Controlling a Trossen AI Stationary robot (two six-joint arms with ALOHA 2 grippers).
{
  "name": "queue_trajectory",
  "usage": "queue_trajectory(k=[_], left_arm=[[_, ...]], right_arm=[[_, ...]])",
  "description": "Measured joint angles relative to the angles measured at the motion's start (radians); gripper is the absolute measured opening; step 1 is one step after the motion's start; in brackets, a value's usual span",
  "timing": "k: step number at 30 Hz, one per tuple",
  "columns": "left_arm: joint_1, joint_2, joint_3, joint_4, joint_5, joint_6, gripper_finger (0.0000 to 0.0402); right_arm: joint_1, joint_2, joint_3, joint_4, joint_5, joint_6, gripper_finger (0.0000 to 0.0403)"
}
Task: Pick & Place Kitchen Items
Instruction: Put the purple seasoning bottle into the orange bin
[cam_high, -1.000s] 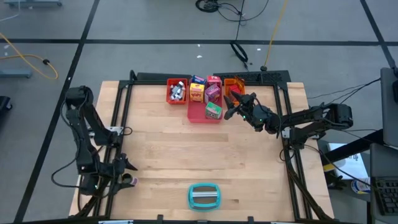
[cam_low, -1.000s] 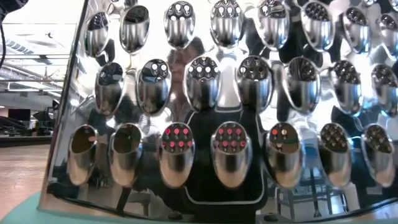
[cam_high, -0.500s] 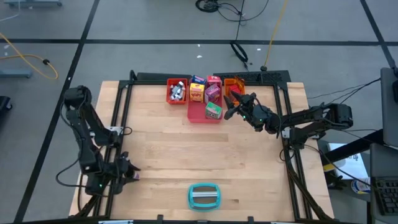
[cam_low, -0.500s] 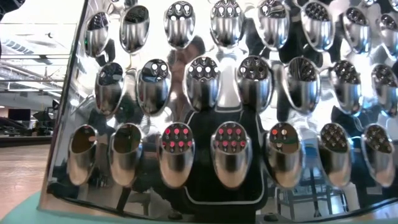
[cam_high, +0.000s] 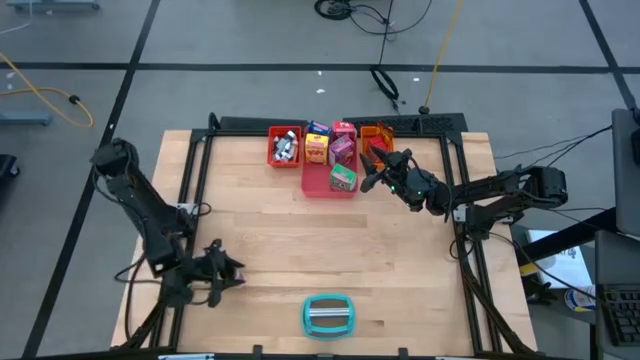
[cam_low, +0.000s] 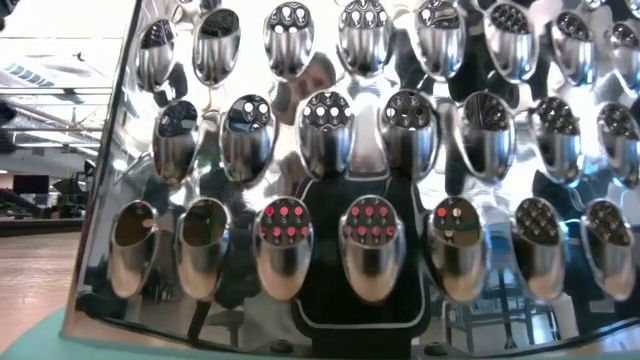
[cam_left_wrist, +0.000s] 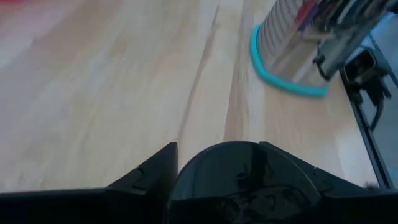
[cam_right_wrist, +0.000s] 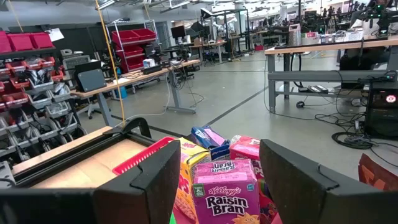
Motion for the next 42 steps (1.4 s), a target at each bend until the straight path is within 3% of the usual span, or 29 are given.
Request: queue_trajectory(k=[3,9,17,25,33,42], left_arm=[[0.11,-0.008,0.0,0.105,0.047,0.177,0.0214],[0.346,-0.031,0.0,0.28,0.197,0.48,0.0191],[0.629,-0.035,0.005,0.483,0.434,0.759,0.0208],[0.875,-0.026,0.099,0.48,0.573,0.92,0.0192],[1.083,-0.022,0.216,0.477,0.716,1.028,0.0208],[1.232,0.185,0.393,0.474,0.779,1.073,0.0192]], right_arm=[[0.0,0.0,0.0,0.0,0.0,0.0,0.021],[0.0,0.0,0.0,0.0,0.0,0.0,0.021],[0.0,0.0,0.0,0.004,0.0,0.0,0.021],[0.002,0.0,0.0,0.008,0.0,0.074,0.021],[0.005,0.0,0.0,0.024,-0.008,0.17,0.021],[0.005,-0.001,0.0,0.051,-0.024,0.195,0.021]])
